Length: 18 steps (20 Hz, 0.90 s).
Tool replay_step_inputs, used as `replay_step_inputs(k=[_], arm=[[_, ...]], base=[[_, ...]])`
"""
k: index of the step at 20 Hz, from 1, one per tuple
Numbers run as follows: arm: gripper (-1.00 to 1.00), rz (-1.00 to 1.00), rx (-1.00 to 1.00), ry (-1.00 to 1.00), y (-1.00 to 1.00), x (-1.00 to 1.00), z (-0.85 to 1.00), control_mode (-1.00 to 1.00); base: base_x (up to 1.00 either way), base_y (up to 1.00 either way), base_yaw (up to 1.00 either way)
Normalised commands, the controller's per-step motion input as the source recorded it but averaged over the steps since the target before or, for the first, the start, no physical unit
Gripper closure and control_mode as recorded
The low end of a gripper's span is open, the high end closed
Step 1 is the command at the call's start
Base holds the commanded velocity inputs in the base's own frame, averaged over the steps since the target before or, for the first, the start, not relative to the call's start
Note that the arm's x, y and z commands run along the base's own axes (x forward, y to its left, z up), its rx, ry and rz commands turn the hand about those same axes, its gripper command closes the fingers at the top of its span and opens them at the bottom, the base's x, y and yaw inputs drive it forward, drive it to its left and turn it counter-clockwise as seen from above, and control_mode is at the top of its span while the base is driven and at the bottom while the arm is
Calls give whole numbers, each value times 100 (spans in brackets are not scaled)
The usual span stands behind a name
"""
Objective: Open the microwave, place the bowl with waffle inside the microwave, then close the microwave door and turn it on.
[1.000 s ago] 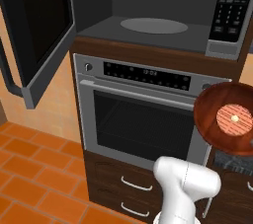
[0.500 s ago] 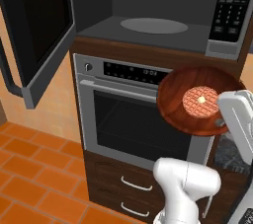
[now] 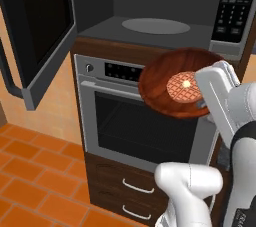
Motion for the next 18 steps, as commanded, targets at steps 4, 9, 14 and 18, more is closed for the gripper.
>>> replay_step_inputs(k=[4, 9, 14, 18], arm=[[100, -2, 13, -5, 9, 0, 49, -100], [100, -7, 17, -7, 35, 8, 31, -100], [100, -20, 8, -18, 47, 27, 17, -100], [100, -15, 4, -19, 22, 40, 15, -100]], base=[[0, 0, 0], [0, 0, 0], [0, 0, 0], [0, 0, 0]])
